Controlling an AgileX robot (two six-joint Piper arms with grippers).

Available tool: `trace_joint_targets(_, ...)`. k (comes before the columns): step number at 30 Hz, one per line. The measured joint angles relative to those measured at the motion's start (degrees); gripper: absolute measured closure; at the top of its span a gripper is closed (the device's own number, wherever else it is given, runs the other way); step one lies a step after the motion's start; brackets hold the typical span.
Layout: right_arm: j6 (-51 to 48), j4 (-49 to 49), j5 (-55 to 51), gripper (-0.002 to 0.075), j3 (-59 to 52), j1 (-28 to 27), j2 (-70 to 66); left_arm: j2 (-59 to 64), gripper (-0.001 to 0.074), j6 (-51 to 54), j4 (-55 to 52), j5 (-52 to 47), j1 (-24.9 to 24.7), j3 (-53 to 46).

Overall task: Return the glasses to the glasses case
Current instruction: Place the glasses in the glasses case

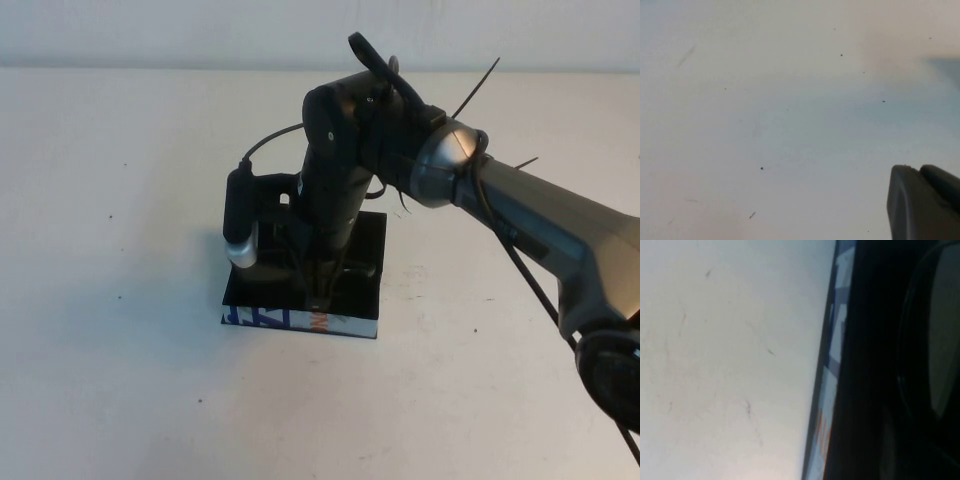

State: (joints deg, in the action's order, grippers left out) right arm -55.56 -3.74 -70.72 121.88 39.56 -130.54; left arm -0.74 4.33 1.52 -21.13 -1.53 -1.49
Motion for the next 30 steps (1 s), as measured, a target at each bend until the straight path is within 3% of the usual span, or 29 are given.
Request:
trace_joint_targets(25, 0.22, -0.42, 0.22, 0.0651, 0.0, -0.48, -3.24, 0.0, 0.0736, 0.0, 0.0, 0.0, 0.0, 0.0)
trace_joint_targets(30, 0.22, -0.46, 0.22, 0.0573, 0.0, -0.48, -3.24, 0.0, 0.0736, 0.0, 0.0, 0.0, 0.0, 0.0)
